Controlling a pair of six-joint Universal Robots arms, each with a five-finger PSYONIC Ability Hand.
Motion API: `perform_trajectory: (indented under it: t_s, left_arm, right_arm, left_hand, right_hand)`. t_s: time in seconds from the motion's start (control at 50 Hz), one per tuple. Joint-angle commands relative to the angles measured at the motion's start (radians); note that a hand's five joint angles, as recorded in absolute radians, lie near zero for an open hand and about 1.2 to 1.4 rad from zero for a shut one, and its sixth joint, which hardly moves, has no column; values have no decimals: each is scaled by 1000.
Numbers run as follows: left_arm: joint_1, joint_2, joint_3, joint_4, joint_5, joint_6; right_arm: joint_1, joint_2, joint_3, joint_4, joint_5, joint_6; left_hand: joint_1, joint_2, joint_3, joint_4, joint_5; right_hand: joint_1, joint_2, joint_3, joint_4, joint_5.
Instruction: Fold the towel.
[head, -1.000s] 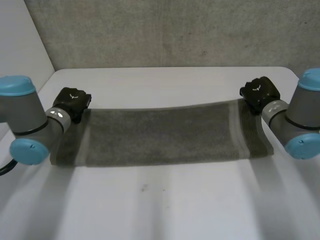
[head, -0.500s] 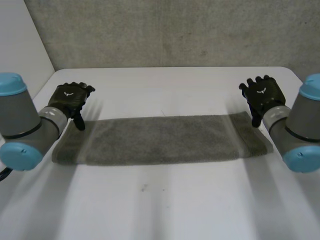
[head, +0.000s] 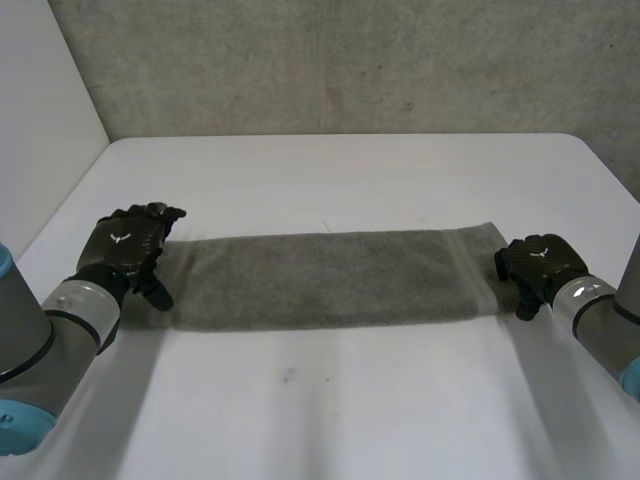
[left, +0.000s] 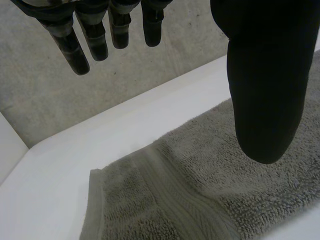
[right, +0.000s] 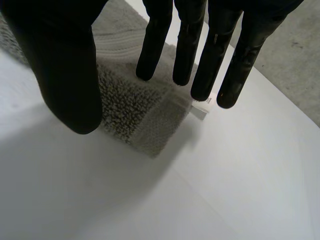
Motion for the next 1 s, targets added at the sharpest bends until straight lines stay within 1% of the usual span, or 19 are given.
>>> perform_trajectory:
  t_s: [0.02,0.06,0.08,0.1,0.12,0.32,0.38,0.42,0.52,0.64,0.76,0.78,0.82,0.84,0.88,0.94,0.96,0.98,1.0]
  left_arm:
    - [1,-1,5,1,-1,-1]
    - [1,-1,5,3,-1,-1]
    - [1,-1,3,3,-3,-1]
    - [1,-1,3,3,-3,-1]
    - [1,-1,3,3,-3,-1]
    - [4,2,-4,1,-4,-1]
    - [4,10,-9,1,-3,-1]
    - [4,11,-9,3,-3,-1]
    - [4,25,-10,1,-3,-1]
    - [4,53,-4,3,-1,-3]
    - [-9,100,58,-9,-4,-3]
    - [-10,100,59,-10,-4,-3]
    - [-37,126,121,-17,-12,-21]
    - [-37,126,122,-17,-12,-21]
    - [-53,136,161,-31,-13,-38]
    - [-79,146,243,-82,-26,-63]
    - [-91,148,285,-114,-36,-67]
    - [-100,148,325,-147,-49,-72]
    - [-100,148,326,-148,-49,-72]
  right_arm:
    - [-18,22,9,-84,-1,-5]
    - [-23,33,8,-92,0,-9]
    - [-27,41,3,-97,4,-12]
    - [-27,41,3,-97,4,-12]
    - [-35,45,0,-98,4,-13]
    - [-125,27,-3,-81,9,-32]
    - [-187,16,0,-80,9,-74]
    - [-277,-11,-4,-75,9,-152]
    - [-365,-41,-40,-49,9,-272]
    - [-362,-54,-100,-32,7,-274]
    - [-164,-114,-188,-34,15,-179]
    - [-164,-114,-189,-34,15,-179]
    - [-2,-113,-248,-38,21,-128]
    - [-1,-113,-248,-38,21,-128]
    - [141,-102,-285,-46,24,-104]
    - [217,-85,-308,-52,30,-98]
    - [299,-58,-330,-58,38,-94]
    - [299,-58,-330,-58,38,-94]
    - [398,-21,-353,-63,42,-91]
  left_hand:
    - [2,9,5,6,-31]
    - [2,9,5,6,-31]
    - [2,9,5,6,-31]
    - [2,9,5,6,-31]
    - [2,9,5,6,-31]
    - [2,9,5,6,-31]
    - [2,9,5,6,-31]
    - [2,9,5,6,-31]
    - [2,9,5,6,-31]
    - [2,9,5,6,-31]
    - [2,9,5,6,-31]
    - [2,9,5,6,-31]
    - [3,10,6,7,-30]
    - [3,10,6,7,-30]
    - [6,13,9,10,-27]
    - [3,10,6,7,-30]
    - [3,10,6,7,-30]
    - [2,9,5,6,-31]
    - [2,9,5,6,-31]
  right_hand:
    - [329,418,417,421,428]
    - [409,498,497,501,508]
    - [572,661,660,664,671]
    - [574,662,661,665,673]
    - [701,789,788,792,800]
    - [702,790,789,794,801]
    - [702,790,789,794,801]
    - [702,790,789,794,801]
    - [702,790,789,794,801]
    - [702,790,789,794,801]
    - [702,790,789,794,801]
    - [702,790,789,794,801]
    - [702,790,789,794,801]
    - [702,790,789,794,801]
    - [702,790,789,794,801]
    - [702,790,789,794,801]
    - [702,790,789,794,801]
    - [702,790,789,794,801]
    - [702,790,789,794,801]
